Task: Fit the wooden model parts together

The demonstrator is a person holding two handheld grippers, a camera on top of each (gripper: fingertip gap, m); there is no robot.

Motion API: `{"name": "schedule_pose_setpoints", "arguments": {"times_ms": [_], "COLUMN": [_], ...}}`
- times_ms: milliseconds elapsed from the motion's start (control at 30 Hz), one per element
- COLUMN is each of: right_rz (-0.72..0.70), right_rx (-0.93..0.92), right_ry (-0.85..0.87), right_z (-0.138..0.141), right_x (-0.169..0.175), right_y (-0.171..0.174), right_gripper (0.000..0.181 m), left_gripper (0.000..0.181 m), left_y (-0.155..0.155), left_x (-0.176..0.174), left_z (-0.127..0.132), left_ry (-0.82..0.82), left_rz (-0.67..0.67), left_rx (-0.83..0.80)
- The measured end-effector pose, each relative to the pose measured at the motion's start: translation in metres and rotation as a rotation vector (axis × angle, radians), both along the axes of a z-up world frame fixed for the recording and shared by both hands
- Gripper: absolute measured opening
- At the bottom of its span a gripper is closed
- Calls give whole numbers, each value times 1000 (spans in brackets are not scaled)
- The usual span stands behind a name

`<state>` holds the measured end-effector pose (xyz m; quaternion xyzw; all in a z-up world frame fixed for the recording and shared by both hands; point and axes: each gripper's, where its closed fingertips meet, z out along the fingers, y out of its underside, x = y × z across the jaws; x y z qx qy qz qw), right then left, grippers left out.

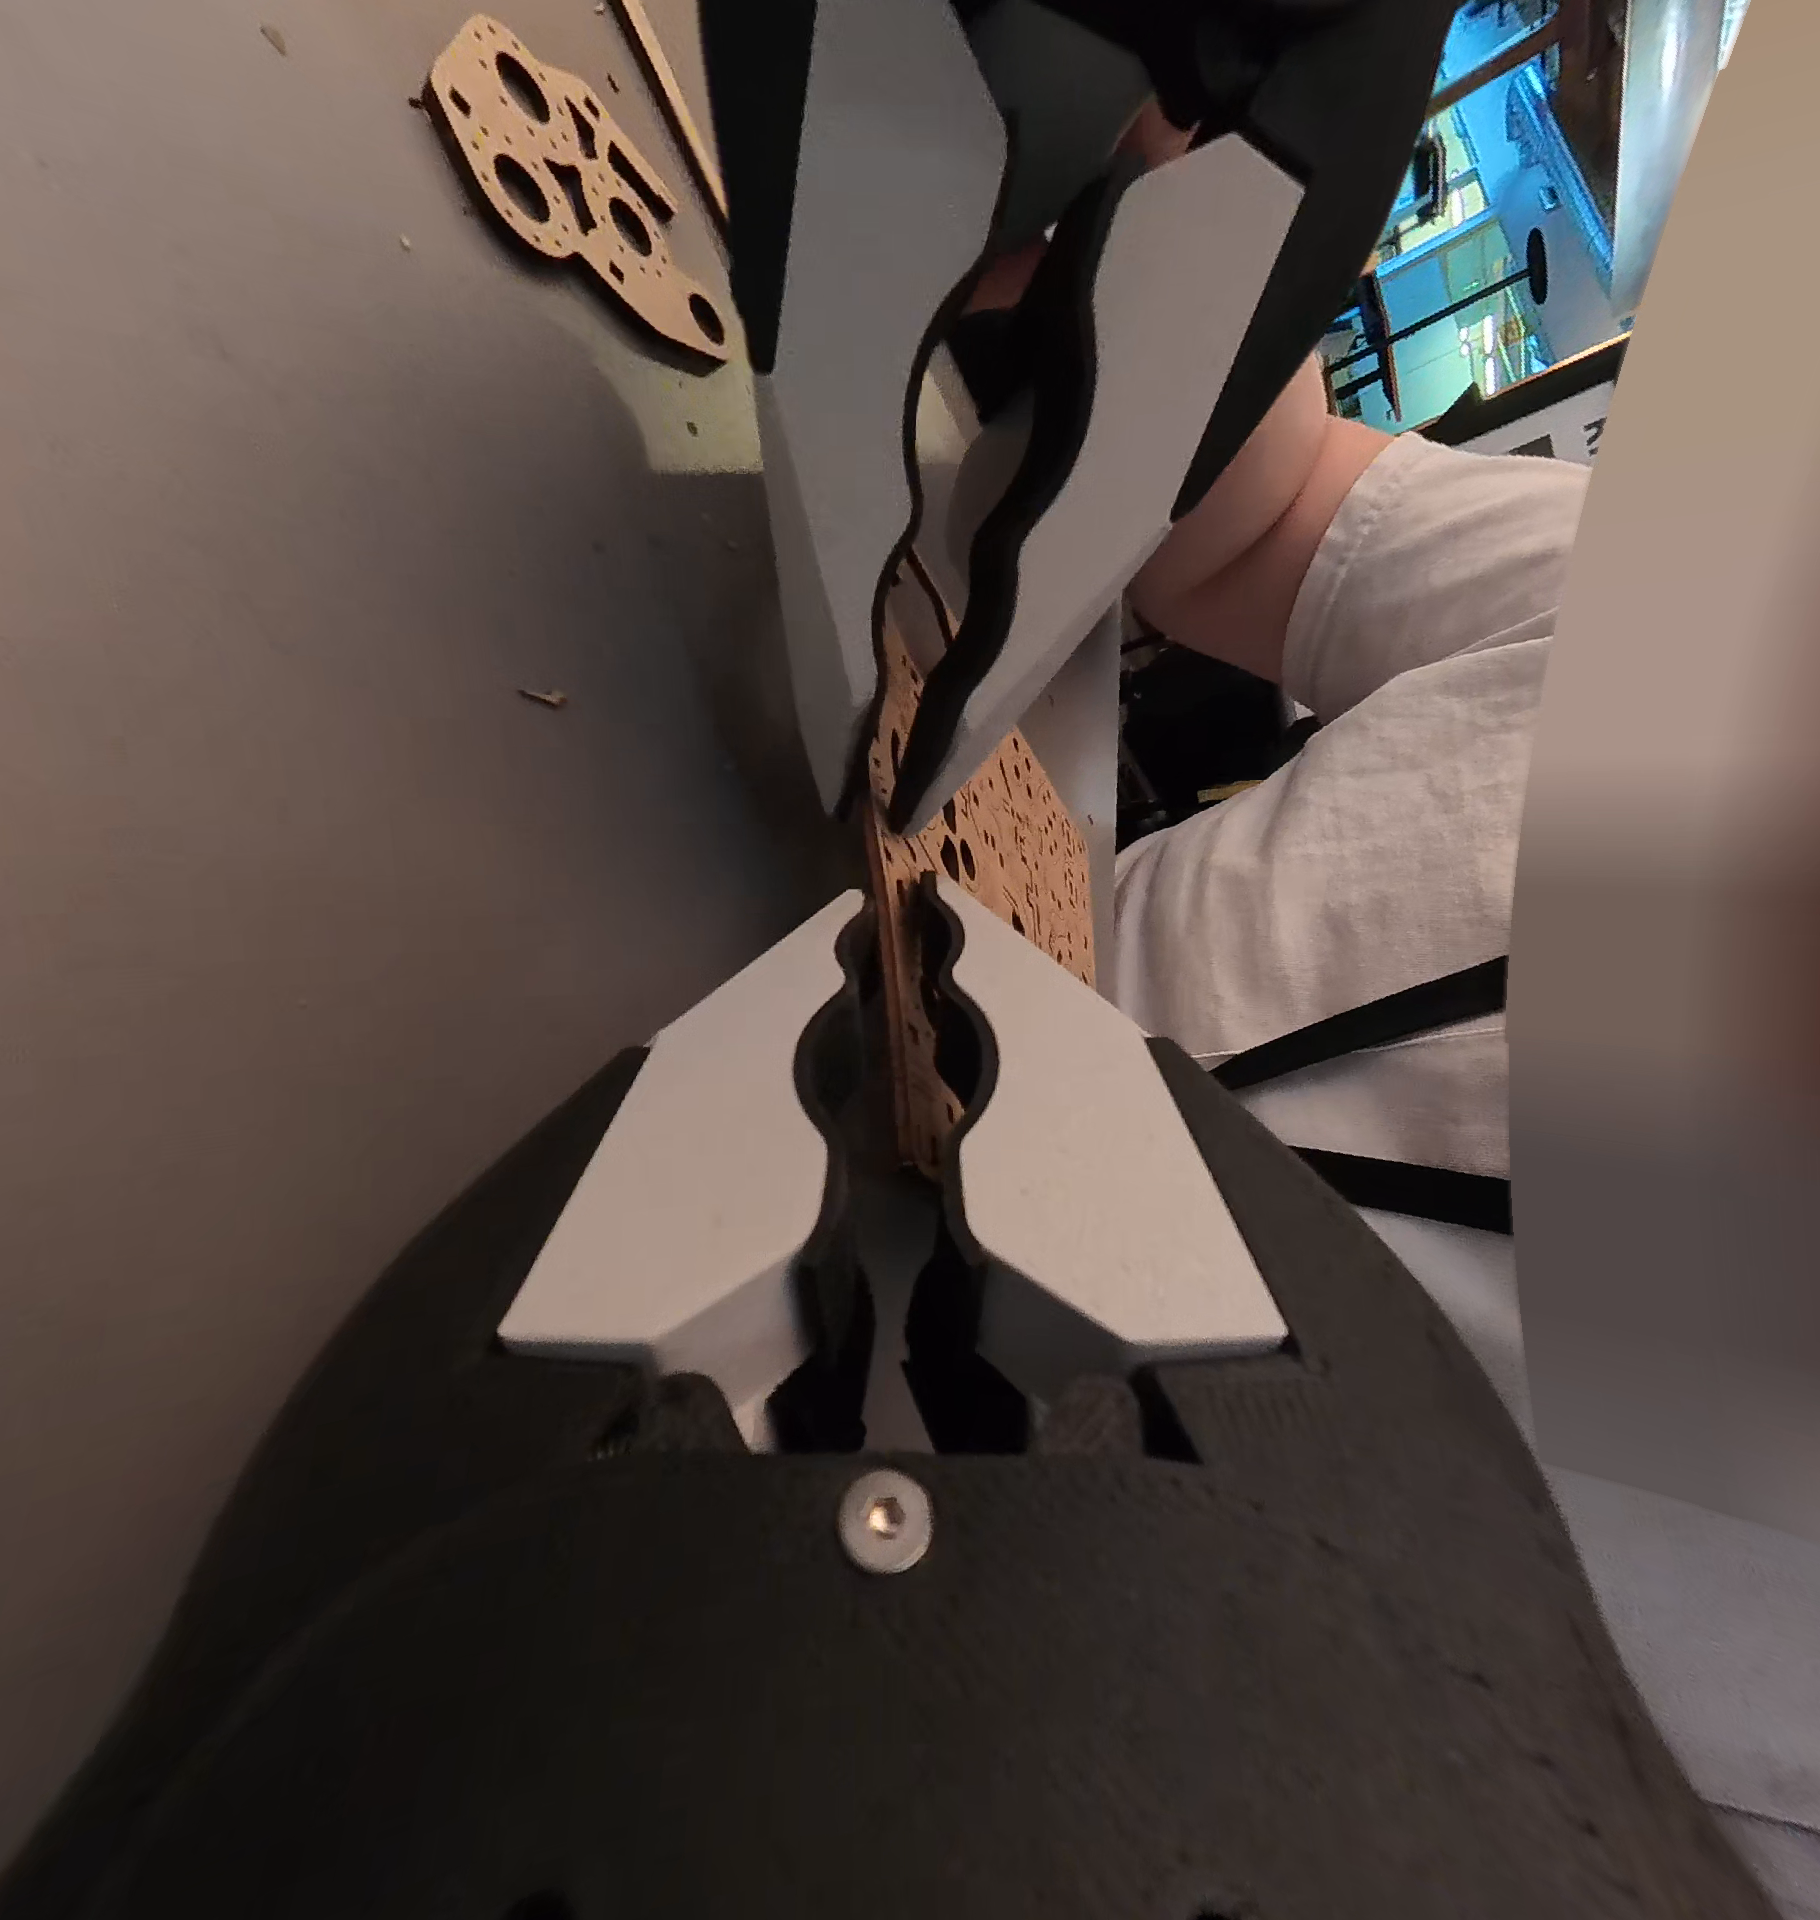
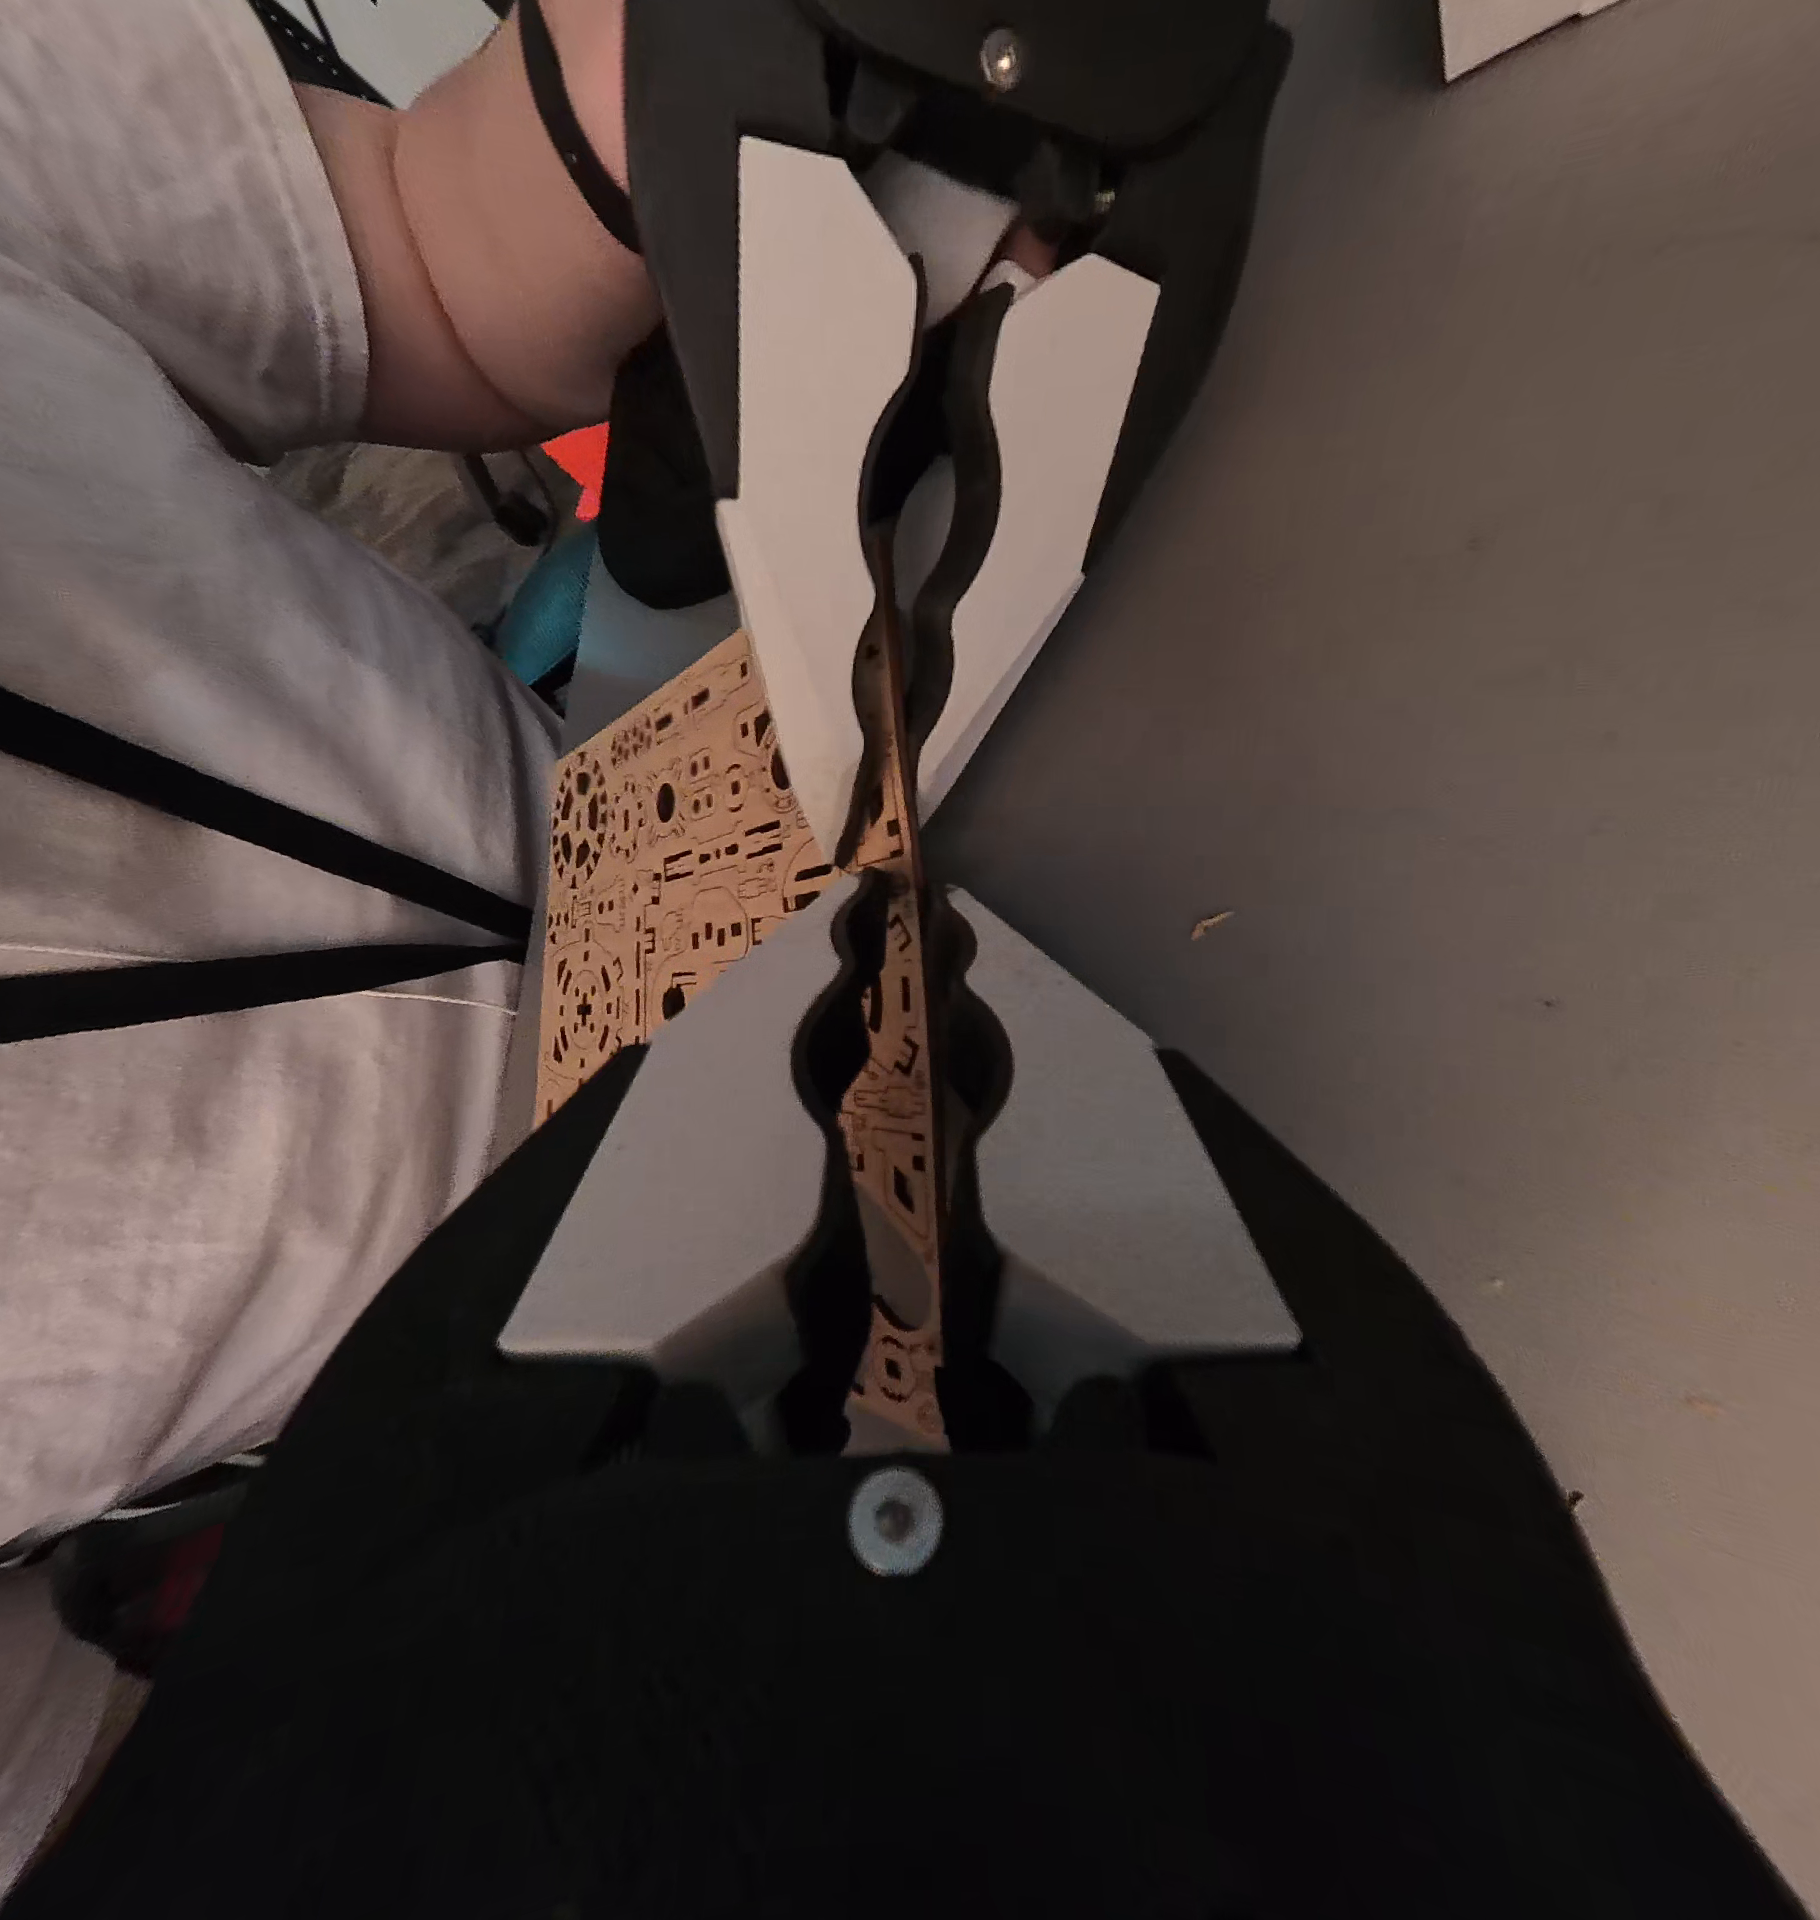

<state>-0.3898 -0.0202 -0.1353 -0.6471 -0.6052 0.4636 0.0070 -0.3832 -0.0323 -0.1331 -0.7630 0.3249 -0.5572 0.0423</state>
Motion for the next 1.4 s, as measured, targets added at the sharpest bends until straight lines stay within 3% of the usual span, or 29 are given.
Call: {"name": "schedule_pose_setpoints", "arguments": {"times_ms": [500,567,667,733,800,867,1033,1167,1300,1400], "right_rz": [-17,-4,-70,-153,-155,-99,66,-2,-25,-38], "right_rx": [92,29,98,101,107,179,653,651,729,746], "right_ry": [-6,29,134,150,125,174,266,304,126,131], "right_z": [-12,-3,17,24,23,30,31,35,8,12], "right_x": [-2,-3,-9,-10,-2,1,2,-6,-5,-6], "right_y": [1,-1,12,24,26,20,13,-2,3,4], "right_gripper": [8,7,6,20,23,13,0,0,0,0], "left_gripper": [6,6,4,6,6,6,7,6,6,5], "left_y": [2,-2,4,4,3,4,4,4,5,5], "left_x": [-4,-3,-4,-2,-2,-1,-2,-3,-3,-3], "left_z": [-12,-6,2,2,4,6,0,-3,-2,-1], "left_ry": [64,12,-43,-35,-45,-52,-22,-17,-23,-29], "left_rz": [12,-14,25,16,13,15,26,41,46,46], "left_rx": [-3,-49,-78,-50,-39,-33,-80,-137,-145,-158]}}
